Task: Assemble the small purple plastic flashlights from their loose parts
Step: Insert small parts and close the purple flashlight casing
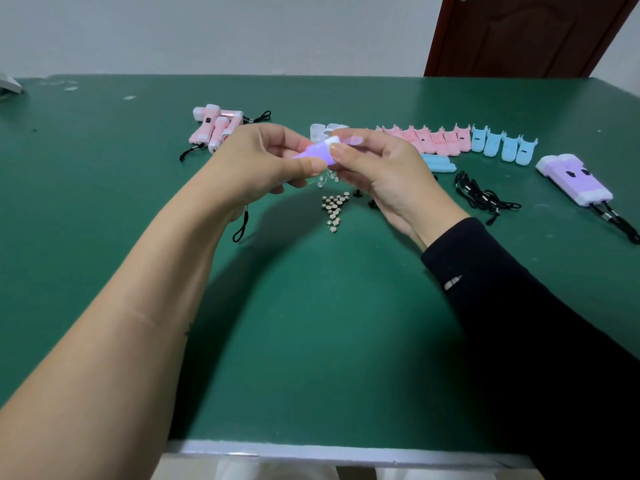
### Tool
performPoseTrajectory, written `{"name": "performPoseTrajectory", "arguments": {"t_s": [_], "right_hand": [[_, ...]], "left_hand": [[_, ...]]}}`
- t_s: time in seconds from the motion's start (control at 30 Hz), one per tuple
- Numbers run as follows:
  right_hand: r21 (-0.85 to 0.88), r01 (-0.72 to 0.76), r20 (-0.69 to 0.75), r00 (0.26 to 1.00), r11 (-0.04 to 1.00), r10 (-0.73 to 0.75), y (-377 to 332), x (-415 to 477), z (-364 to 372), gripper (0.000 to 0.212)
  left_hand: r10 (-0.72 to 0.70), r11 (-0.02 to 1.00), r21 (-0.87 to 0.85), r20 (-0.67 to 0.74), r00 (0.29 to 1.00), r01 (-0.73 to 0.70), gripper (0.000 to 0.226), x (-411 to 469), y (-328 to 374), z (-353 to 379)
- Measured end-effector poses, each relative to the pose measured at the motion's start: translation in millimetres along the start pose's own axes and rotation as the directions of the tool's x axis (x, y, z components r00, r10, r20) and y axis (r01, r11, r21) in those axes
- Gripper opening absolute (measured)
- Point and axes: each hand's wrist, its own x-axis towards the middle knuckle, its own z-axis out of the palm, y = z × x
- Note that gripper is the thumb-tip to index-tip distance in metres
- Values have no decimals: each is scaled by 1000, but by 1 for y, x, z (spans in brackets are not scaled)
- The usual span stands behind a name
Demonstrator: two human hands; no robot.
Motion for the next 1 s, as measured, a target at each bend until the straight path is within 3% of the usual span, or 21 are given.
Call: {"name": "performPoseTrajectory", "arguments": {"t_s": [0.27,0.6,0.87,1.0], "right_hand": [[12,-52,26,998,999,51,2,2,0,13],[-62,40,-9,999,997,-40,1,0,5,13],[132,-178,138,977,975,160,-6,2,-6,13],[169,-205,145,973,964,181,-6,2,-6,12]], "left_hand": [[13,1000,26,-11,1000,-13,17,-2,1,0],[35,999,-3,-18,999,-35,15,0,0,2],[59,998,14,19,998,-59,35,0,0,4],[97,993,64,-34,995,-95,48,-1,1,7]]}}
